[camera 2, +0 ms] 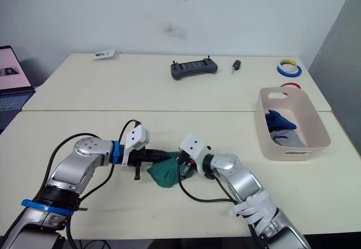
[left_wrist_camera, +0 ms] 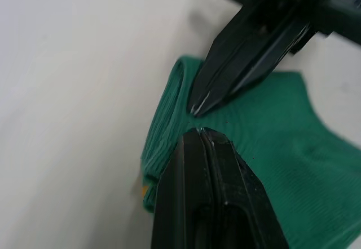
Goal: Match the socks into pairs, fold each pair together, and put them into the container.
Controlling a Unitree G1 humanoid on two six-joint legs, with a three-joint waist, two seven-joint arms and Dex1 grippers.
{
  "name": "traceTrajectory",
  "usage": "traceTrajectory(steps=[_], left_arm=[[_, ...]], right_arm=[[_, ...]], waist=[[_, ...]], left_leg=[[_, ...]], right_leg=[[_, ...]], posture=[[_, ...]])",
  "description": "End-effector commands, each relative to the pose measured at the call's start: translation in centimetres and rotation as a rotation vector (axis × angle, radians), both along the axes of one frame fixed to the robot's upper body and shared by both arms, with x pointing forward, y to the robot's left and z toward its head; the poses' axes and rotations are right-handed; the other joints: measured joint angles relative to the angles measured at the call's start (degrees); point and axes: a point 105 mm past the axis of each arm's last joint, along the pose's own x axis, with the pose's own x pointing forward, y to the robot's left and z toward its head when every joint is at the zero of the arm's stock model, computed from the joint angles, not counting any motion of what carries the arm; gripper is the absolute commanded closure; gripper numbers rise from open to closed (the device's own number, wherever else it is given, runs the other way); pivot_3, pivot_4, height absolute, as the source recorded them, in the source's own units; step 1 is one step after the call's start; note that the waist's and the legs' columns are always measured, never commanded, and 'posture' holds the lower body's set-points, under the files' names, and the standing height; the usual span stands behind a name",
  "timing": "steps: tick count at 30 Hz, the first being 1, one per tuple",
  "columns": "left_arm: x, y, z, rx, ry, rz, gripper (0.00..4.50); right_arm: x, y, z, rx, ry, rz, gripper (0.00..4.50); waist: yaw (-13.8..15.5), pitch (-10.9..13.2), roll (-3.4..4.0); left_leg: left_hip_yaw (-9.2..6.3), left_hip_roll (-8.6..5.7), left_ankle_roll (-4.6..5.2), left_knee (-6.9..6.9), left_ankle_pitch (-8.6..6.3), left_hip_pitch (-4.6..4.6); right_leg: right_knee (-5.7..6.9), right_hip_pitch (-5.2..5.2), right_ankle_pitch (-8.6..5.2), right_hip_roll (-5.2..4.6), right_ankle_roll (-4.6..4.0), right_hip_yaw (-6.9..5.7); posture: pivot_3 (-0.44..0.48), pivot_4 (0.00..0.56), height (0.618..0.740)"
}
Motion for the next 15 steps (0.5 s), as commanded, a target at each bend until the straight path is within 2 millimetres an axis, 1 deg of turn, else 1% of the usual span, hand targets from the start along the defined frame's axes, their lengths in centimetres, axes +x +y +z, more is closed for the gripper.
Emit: traceTrajectory(steps=[1,3,6,8,9,11,12,14,15], left_arm=[[0.1,1.0,-0.9,0.030,-0.001,0.034,4.50],[-0.1,1.4,-1.5,0.046,0.008,0.036,4.50],[-0.4,1.8,-2.1,0.060,0.017,0.035,4.50],[-0.4,1.8,-2.1,0.058,0.009,0.035,4.50],[-0.3,1.7,-1.8,0.038,0.003,0.033,4.50],[-0.2,1.0,0.0,-0.058,-0.011,0.034,4.50],[-0.3,0.8,1.0,-0.090,-0.019,0.023,4.50],[-0.9,0.8,2.4,-0.109,-0.025,-0.004,4.50],[-1.1,0.9,2.9,-0.107,-0.023,-0.014,4.50]], right_arm=[[-0.3,-1.6,-1.0,-0.043,0.011,-0.029,4.48],[-0.4,-2.3,-1.2,-0.043,0.029,-0.043,4.48],[-0.1,-3.6,-1.2,-0.051,0.028,-0.095,4.48],[0.1,-4.2,-0.6,-0.027,0.017,-0.112,4.48],[0.1,-4.2,-0.1,-0.006,0.009,-0.114,4.48],[0.2,-4.4,1.5,0.055,-0.014,-0.131,4.48],[0.1,-4.7,2.3,0.078,-0.023,-0.133,4.32],[-0.3,-5.1,3.4,0.109,-0.025,-0.135,3.89],[-0.6,-5.3,3.8,0.119,-0.019,-0.128,3.58]], waist=[[0.0,0.0,0.00],[0.0,0.0,0.01],[0.0,0.0,0.02],[0.0,0.0,0.01],[0.0,0.0,0.01],[0.0,0.0,0.01],[0.0,0.0,0.01],[-0.1,0.0,0.01],[-0.1,0.0,0.01]], left_leg=[[0.00,0.00,0.00,0.00,0.00,0.00],[0.01,-0.02,0.00,0.00,0.00,0.03],[0.01,-0.02,0.00,0.00,0.00,0.13],[0.01,-0.01,0.01,-0.02,-0.01,0.26],[0.01,-0.01,0.01,-0.02,-0.01,0.27],[0.01,0.00,0.01,-0.02,-0.01,0.26],[0.00,0.00,0.01,-0.02,-0.01,0.25],[0.00,0.02,0.01,-0.01,-0.01,0.07],[-0.01,0.02,0.01,0.00,0.00,-0.04]], right_leg=[[-0.01,0.01,0.00,-0.01,0.00,0.00],[-0.02,0.06,0.00,-0.04,0.00,0.00],[-0.02,0.15,0.00,-0.05,0.00,0.00],[-0.02,0.26,0.00,-0.05,0.00,0.01],[-0.02,0.27,0.00,-0.05,0.00,0.01],[-0.02,0.27,0.00,-0.05,0.00,0.01],[-0.02,0.26,0.00,-0.05,0.00,0.00],[0.00,0.10,0.00,-0.05,0.00,0.01],[0.02,-0.01,0.00,-0.05,0.00,0.01]], posture=[[0.000,0.150,0.740],[0.000,0.150,0.740],[0.000,0.150,0.740],[0.000,0.150,0.740],[0.000,0.150,0.740],[0.000,0.150,0.740],[0.000,0.150,0.740],[0.000,0.150,0.740],[0.000,0.150,0.740]])
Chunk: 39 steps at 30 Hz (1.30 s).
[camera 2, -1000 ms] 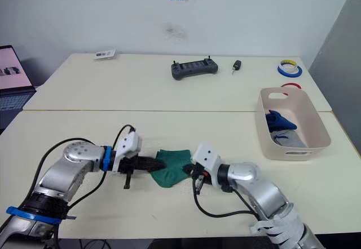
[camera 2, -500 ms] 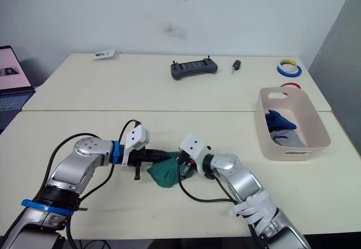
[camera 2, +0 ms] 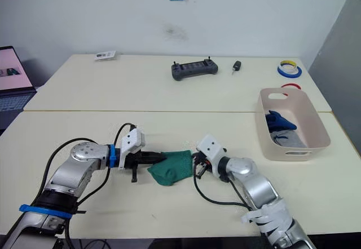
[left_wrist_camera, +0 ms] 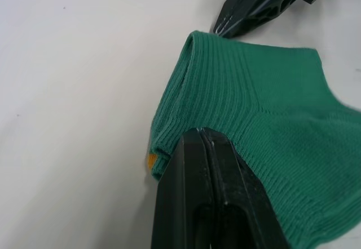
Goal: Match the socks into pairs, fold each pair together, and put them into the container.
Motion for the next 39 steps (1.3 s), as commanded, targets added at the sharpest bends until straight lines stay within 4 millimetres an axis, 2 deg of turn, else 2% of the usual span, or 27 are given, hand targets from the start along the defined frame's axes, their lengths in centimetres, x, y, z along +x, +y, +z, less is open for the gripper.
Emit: traceTrajectory(steps=[1,4,6,10,15,23,31,36,39], left_arm=[[-0.9,0.3,2.9,-0.021,-0.037,-0.045,4.50],[-1.6,0.7,3.1,0.023,-0.022,-0.067,4.50],[-1.9,1.4,2.0,0.076,0.007,-0.062,4.50],[-1.1,2.2,-0.4,0.106,0.024,0.004,4.50],[-1.0,2.5,-2.1,0.144,0.040,0.009,4.50],[-1.1,2.9,-2.4,0.163,0.034,0.011,4.50],[-1.5,2.4,-2.8,0.149,0.036,0.005,4.50],[-1.7,2.3,-2.6,0.131,0.037,0.013,4.50],[-1.6,2.6,-0.9,0.074,0.027,0.033,4.50]], right_arm=[[-1.0,-0.3,3.2,0.086,-0.042,0.024,3.26],[-1.9,-0.5,3.6,0.109,-0.004,0.043,2.14],[-2.3,-0.5,3.5,0.124,0.037,0.049,1.54],[-2.8,-0.4,3.0,0.143,0.110,0.048,0.09],[-2.5,0.2,2.2,0.144,0.179,0.022,0.04],[-1.9,1.3,-0.6,0.080,0.324,0.003,0.04],[-2.2,3.6,-1.1,0.062,0.388,0.083,0.04],[-2.0,4.3,-0.9,0.065,0.384,0.100,0.04],[-1.9,4.4,-0.7,0.066,0.376,0.100,0.04]], waist=[[0.0,0.0,0.00],[0.0,0.0,0.01],[0.0,0.0,0.04],[0.1,0.0,0.06],[0.1,0.0,0.05],[0.1,0.0,0.05],[0.0,0.0,0.06],[0.0,0.0,0.05],[-0.1,0.0,0.05]], left_leg=[[-0.01,0.01,0.00,0.00,0.00,-0.02],[-0.06,0.05,0.00,-0.03,0.00,0.02],[-0.06,0.04,0.00,-0.05,0.00,0.04],[-0.02,-0.02,0.00,-0.03,0.00,0.05],[-0.02,-0.03,0.00,-0.03,0.00,0.02],[-0.01,-0.03,0.00,-0.02,0.00,0.04],[-0.01,-0.01,0.01,-0.04,0.00,0.22],[-0.02,-0.01,0.01,-0.04,0.00,0.27],[-0.01,0.00,0.01,-0.05,-0.01,0.26]], right_leg=[[0.00,-0.01,0.00,-0.01,0.00,-0.01],[-0.01,0.02,0.00,-0.10,0.00,-0.03],[-0.03,0.03,0.00,-0.10,0.00,-0.03],[-0.02,0.03,0.00,-0.09,0.00,-0.01],[-0.04,0.03,0.00,-0.09,0.00,-0.02],[-0.01,0.03,0.00,-0.10,0.00,-0.01],[0.00,0.15,0.00,-0.10,0.00,0.01],[0.00,0.20,0.00,-0.10,0.00,0.00],[0.00,0.19,0.00,-0.13,0.00,0.01]], posture=[[0.000,0.150,0.740],[0.000,0.150,0.740],[0.000,0.150,0.740],[0.000,0.150,0.740],[0.000,0.150,0.740],[0.000,0.150,0.740],[0.000,0.150,0.740],[0.000,0.150,0.740],[0.000,0.150,0.740]])
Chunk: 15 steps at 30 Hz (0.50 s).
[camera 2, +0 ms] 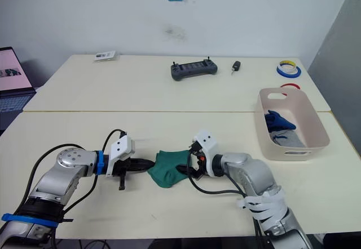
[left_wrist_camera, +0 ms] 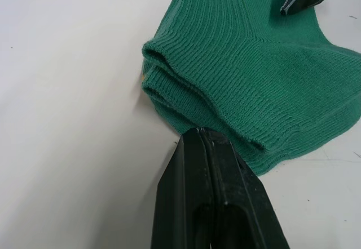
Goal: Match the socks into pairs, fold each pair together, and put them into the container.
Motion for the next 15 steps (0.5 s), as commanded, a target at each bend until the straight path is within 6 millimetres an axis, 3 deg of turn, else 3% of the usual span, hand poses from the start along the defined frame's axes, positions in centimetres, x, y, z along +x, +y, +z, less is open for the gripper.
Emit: traceTrajectory(steps=[1,4,7,11,15], left_arm=[[-0.1,0.1,1.7,-0.067,0.007,0.006,4.50],[-0.3,-0.3,4.0,-0.132,0.005,-0.011,4.50],[-1.1,-1.6,5.0,-0.180,0.020,-0.051,4.50],[-1.8,-2.7,4.5,-0.159,0.042,-0.091,4.50],[-1.3,-2.1,2.4,-0.079,0.044,-0.072,4.50]], right_arm=[[-0.6,0.7,-0.4,-0.001,0.024,0.041,0.04],[-0.4,0.4,-0.5,-0.006,0.018,0.028,0.04],[-0.3,0.2,-0.5,-0.004,0.011,0.017,0.04],[0.0,0.0,-0.4,-0.009,-0.030,0.016,0.04],[0.1,-0.4,-0.2,-0.031,-0.088,0.028,0.04]], waist=[[0.0,0.0,0.00],[-0.1,0.0,-0.01],[-0.1,0.0,-0.01],[-0.1,0.0,-0.01],[-0.1,0.0,0.00]], left_leg=[[-0.01,0.01,0.00,0.00,0.00,-0.01],[-0.02,0.02,0.00,0.00,0.00,-0.06],[-0.02,0.03,0.00,0.00,0.00,-0.09],[-0.01,0.03,0.00,-0.01,0.00,-0.07],[0.00,-0.01,0.00,-0.01,0.00,-0.06]], right_leg=[[0.00,-0.01,0.00,0.00,0.00,0.00],[0.01,-0.07,0.00,0.02,0.00,-0.02],[0.00,-0.08,0.00,0.02,0.00,-0.01],[0.00,-0.07,0.00,0.02,0.00,0.00],[0.00,-0.08,0.00,0.05,0.00,0.00]], posture=[[0.000,0.150,0.740],[0.000,0.150,0.740],[0.000,0.150,0.740],[0.000,0.150,0.740],[0.000,0.150,0.740]])
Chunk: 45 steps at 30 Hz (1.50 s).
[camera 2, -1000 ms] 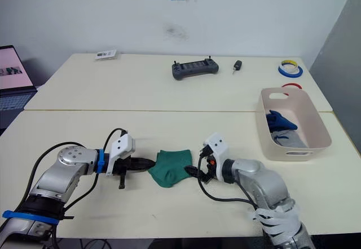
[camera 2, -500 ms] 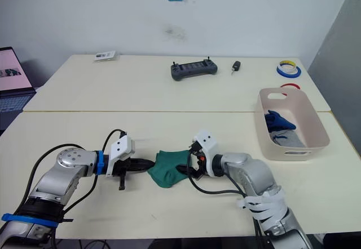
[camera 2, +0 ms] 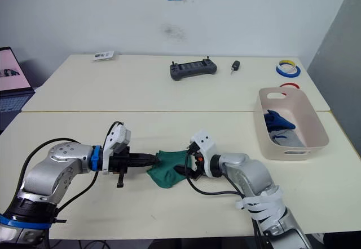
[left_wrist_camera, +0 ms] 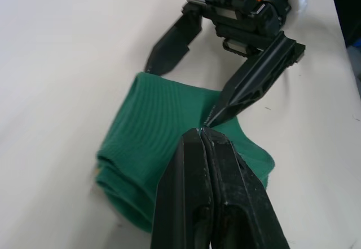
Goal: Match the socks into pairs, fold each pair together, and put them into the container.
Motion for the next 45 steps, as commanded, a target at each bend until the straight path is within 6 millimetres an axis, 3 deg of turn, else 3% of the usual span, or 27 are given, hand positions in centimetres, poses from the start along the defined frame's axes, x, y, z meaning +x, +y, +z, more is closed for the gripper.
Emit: traceTrajectory(steps=[1,5,8,12,19,30,34,43,45], left_arm=[[0.6,0.7,-1.3,0.053,-0.020,0.029,4.50],[1.3,1.1,-2.7,0.079,-0.022,0.047,4.50],[1.2,1.1,-3.7,0.097,-0.010,0.042,4.50],[0.6,1.6,-4.5,0.120,0.000,0.040,4.50],[0.0,2.3,-4.8,0.132,0.010,0.059,4.50],[-0.2,2.8,-5.1,0.145,0.012,0.074,4.50],[-0.2,2.9,-5.1,0.148,0.009,0.078,4.50],[0.0,3.4,-4.9,0.151,-0.005,0.095,4.50],[0.2,3.4,-4.5,0.135,-0.011,0.103,4.50]], right_arm=[[-0.2,-0.1,-0.1,-0.010,-0.029,0.016,0.04],[-0.4,-0.2,-0.1,0.014,0.028,-0.010,0.04],[-0.1,-0.7,-1.1,-0.079,0.066,-0.052,0.04],[-0.7,0.2,-1.3,-0.088,0.094,-0.020,0.04],[-1.6,2.7,-1.0,-0.049,0.118,0.030,0.04],[-1.4,3.3,0.0,0.016,0.136,0.038,0.04],[-1.5,3.5,0.1,0.029,0.136,0.037,0.88],[-1.0,3.4,1.0,0.055,0.091,0.026,4.07],[-1.0,3.1,1.5,0.063,0.057,0.031,4.47]], waist=[[0.0,0.0,0.00],[0.2,0.0,-0.01],[0.2,0.0,0.00],[0.2,0.0,0.00],[-0.5,-0.1,0.01],[-1.0,-0.1,0.03],[-1.0,-0.1,0.03],[-1.1,-0.1,0.05],[-1.0,-0.1,0.05]], left_leg=[[0.00,0.00,0.00,0.00,0.00,0.00],[-0.01,0.01,0.00,0.01,0.00,-0.05],[0.00,0.01,0.00,0.01,0.00,-0.05],[-0.01,-0.01,0.00,0.00,0.00,0.01],[-0.01,0.03,0.01,-0.06,-0.01,0.24],[-0.04,0.06,0.01,-0.10,-0.01,0.27],[-0.03,0.06,0.01,-0.10,-0.01,0.27],[-0.03,0.06,0.01,-0.12,-0.01,0.24],[-0.04,0.06,0.01,-0.12,-0.01,0.24]], right_leg=[[0.00,0.00,0.00,0.00,0.00,0.00],[-0.01,-0.02,0.00,-0.01,0.00,-0.01],[0.00,-0.01,0.00,-0.04,0.00,0.00],[-0.01,0.05,0.00,-0.09,0.00,-0.02],[0.00,0.16,0.00,-0.06,0.00,0.01],[0.01,0.16,0.00,-0.03,0.00,0.00],[0.00,0.15,0.00,-0.03,0.00,0.00],[0.00,0.13,0.00,-0.04,0.00,0.00],[0.00,0.13,0.00,-0.04,0.00,0.00]], posture=[[0.000,0.150,0.740],[0.000,0.150,0.740],[0.000,0.150,0.740],[0.000,0.150,0.740],[0.000,0.150,0.740],[0.000,0.150,0.740],[0.000,0.150,0.740],[0.000,0.150,0.740],[0.000,0.150,0.740]])
